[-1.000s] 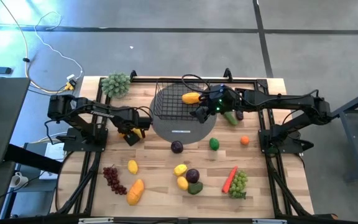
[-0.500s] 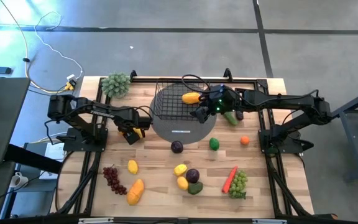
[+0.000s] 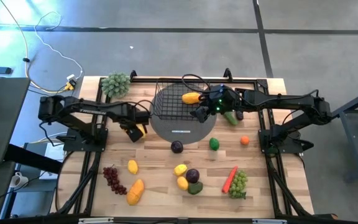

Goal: Build produce basket
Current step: Put the yellow mango into the wire basket

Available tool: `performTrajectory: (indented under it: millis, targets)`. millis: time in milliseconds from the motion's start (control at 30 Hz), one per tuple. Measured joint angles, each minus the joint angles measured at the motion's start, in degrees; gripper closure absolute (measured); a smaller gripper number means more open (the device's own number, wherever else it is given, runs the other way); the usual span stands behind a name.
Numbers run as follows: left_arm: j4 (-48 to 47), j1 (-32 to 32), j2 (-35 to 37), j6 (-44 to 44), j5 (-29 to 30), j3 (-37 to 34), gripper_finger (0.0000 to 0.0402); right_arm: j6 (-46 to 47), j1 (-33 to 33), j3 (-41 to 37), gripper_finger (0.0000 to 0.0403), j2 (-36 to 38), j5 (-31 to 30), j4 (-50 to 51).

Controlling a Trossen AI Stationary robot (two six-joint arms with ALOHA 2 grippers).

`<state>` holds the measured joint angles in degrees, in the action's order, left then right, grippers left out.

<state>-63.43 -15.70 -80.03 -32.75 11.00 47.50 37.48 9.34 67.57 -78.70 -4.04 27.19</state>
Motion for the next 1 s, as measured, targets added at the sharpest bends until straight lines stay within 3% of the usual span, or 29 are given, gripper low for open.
performTrajectory:
  millis: [267, 700, 1000]
  targets:
    - [0.1, -2.46, 5.68, 1.89, 3.31, 3.88, 0.0232, 3.15, 0.0, 0.0, 0.0038, 0.0, -1.57, 0.0]
    - [2.72, -4.64, 10.52, 11.3, 3.37, 12.81, 0.0232, 6.1, 0.0, 0.0, 0.0038, 0.0, -5.28, 0.05]
    - [16.56, -4.64, 10.78, 14.97, 3.11, 15.39, 0.0232, 6.02, 0.0, 0.0, 0.0038, 0.0, -7.89, 0.01]
